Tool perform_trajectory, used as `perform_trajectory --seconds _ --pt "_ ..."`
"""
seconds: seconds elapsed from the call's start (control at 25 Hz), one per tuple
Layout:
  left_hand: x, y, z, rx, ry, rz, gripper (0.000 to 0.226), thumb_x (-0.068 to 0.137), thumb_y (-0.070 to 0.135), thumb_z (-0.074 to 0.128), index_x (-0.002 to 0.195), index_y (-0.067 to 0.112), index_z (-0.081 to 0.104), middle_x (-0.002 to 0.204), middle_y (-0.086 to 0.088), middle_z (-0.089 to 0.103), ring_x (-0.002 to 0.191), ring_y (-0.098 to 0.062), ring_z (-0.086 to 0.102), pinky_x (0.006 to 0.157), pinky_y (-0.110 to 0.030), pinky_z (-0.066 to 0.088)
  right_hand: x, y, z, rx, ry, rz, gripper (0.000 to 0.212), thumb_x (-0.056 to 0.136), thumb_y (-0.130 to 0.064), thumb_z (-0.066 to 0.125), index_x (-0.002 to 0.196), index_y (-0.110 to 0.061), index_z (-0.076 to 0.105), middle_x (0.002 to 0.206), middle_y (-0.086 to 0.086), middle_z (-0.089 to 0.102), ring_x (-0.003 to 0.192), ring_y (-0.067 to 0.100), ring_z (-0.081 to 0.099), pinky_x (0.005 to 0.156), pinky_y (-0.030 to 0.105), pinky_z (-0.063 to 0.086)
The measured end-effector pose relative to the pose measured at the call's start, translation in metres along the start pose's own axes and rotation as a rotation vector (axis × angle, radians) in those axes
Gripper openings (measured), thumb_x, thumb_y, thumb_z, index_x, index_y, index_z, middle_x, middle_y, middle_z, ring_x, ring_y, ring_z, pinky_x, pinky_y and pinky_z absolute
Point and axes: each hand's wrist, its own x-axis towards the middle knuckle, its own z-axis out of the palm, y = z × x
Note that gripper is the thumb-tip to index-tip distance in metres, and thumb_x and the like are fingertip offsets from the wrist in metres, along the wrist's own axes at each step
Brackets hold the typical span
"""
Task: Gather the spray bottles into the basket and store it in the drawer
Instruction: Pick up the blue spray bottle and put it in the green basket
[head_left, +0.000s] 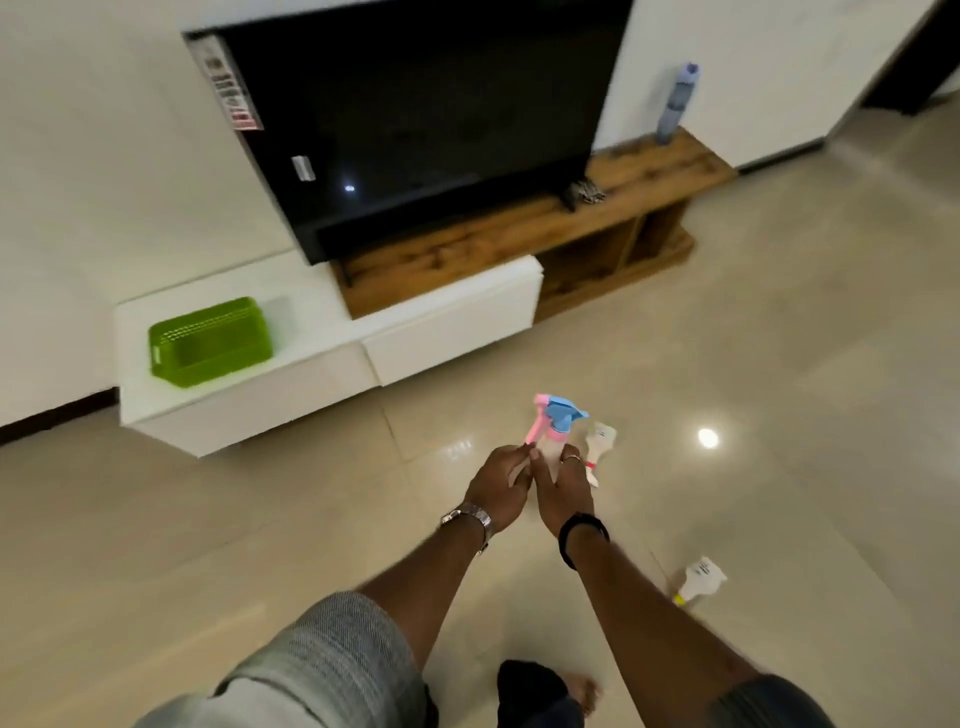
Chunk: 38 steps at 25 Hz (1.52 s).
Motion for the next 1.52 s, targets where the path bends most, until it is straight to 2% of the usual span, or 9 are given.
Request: perform_trajectory --seconds 0.28,0.36,0.56,0.68,0.8,0.96,1.16,1.36,1.52 --pt "-0.065 -0.108 -0.196 -0.022 0.294 -0.075 0.046 0.098 0.019 0.051 0.143 0.022 0.048 0.137 -0.006 0.052 0.127 -0.02 0.051 0.108 -0.025 0.039 -0.046 -0.119 0.197 -0.126 -0.267 -0.209 0.035 0.101 -0.047 0.046 0.117 -0.017 0.052 0.111 0.005 0.061 0.098 0.025 0.063 0.086 0.038 0.051" --pt "-0.081 -0.135 -0.238 -0.049 0.363 -0.106 0.046 0.098 0.018 0.05 0.144 0.021 0.047 0.139 -0.006 0.051 0.129 -0.02 0.049 0.108 -0.021 0.035 -0.06 -0.144 0.243 -0.164 -0.337 -0.263 0.034 0.101 -0.045 0.045 0.119 -0.015 0.051 0.111 0.005 0.062 0.099 0.025 0.063 0.084 0.035 0.05" --pt "-0.1 -0.192 -0.315 -0.106 0.498 -0.173 0.045 0.098 0.015 0.05 0.142 0.018 0.048 0.14 -0.005 0.052 0.129 -0.019 0.049 0.104 -0.016 0.03 -0.077 -0.194 0.334 -0.256 -0.467 -0.368 0.036 0.102 -0.042 0.046 0.123 -0.014 0.051 0.111 0.004 0.061 0.096 0.022 0.061 0.08 0.031 0.046" --pt "-0.092 -0.213 -0.349 -0.142 0.535 -0.191 0.046 0.098 0.014 0.05 0.143 0.02 0.047 0.141 -0.005 0.051 0.13 -0.019 0.048 0.107 -0.019 0.032 -0.067 -0.214 0.371 -0.298 -0.509 -0.408 0.036 0.102 -0.042 0.047 0.125 -0.014 0.052 0.113 0.003 0.06 0.1 0.023 0.062 0.083 0.032 0.047" --pt "-0.071 -0.23 -0.386 -0.177 0.564 -0.223 0.047 0.098 0.014 0.049 0.144 0.022 0.046 0.143 -0.004 0.049 0.133 -0.019 0.046 0.113 -0.025 0.033 -0.041 -0.237 0.411 -0.301 -0.55 -0.423 0.035 0.101 -0.041 0.049 0.121 -0.012 0.053 0.111 0.006 0.061 0.101 0.026 0.062 0.079 0.029 0.042" --pt "-0.026 -0.245 -0.439 -0.195 0.583 -0.278 0.049 0.098 0.012 0.048 0.147 0.019 0.042 0.151 -0.003 0.043 0.141 -0.019 0.039 0.116 -0.022 0.025 0.003 -0.276 0.465 -0.315 -0.564 -0.478 0.035 0.102 -0.037 0.049 0.124 -0.01 0.052 0.116 0.011 0.061 0.105 0.031 0.062 0.084 0.034 0.048" --pt "0.035 -0.27 -0.502 -0.164 0.576 -0.293 0.053 0.097 0.012 0.049 0.149 0.016 0.039 0.152 -0.004 0.043 0.142 -0.02 0.038 0.119 -0.037 0.03 0.063 -0.315 0.52 -0.305 -0.598 -0.531 0.04 0.102 -0.038 0.048 0.133 -0.012 0.05 0.123 0.011 0.061 0.11 0.029 0.062 0.09 0.035 0.049" --pt "0.097 -0.311 -0.542 -0.2 0.583 -0.27 0.05 0.096 0.009 0.053 0.145 0.013 0.043 0.146 -0.007 0.047 0.135 -0.024 0.046 0.109 -0.043 0.045 0.123 -0.33 0.575 -0.323 -0.598 -0.558 0.038 0.101 -0.039 0.052 0.127 -0.011 0.051 0.112 0.01 0.065 0.103 0.03 0.064 0.08 0.029 0.046" --pt "0.15 -0.371 -0.561 -0.199 0.616 -0.255 0.054 0.094 0.006 0.055 0.145 0.016 0.042 0.148 -0.004 0.046 0.133 -0.023 0.047 0.105 -0.034 0.046 0.175 -0.321 0.639 -0.32 -0.585 -0.577 0.037 0.1 -0.039 0.054 0.128 -0.015 0.052 0.102 -0.002 0.062 0.096 0.024 0.064 0.068 0.019 0.039"
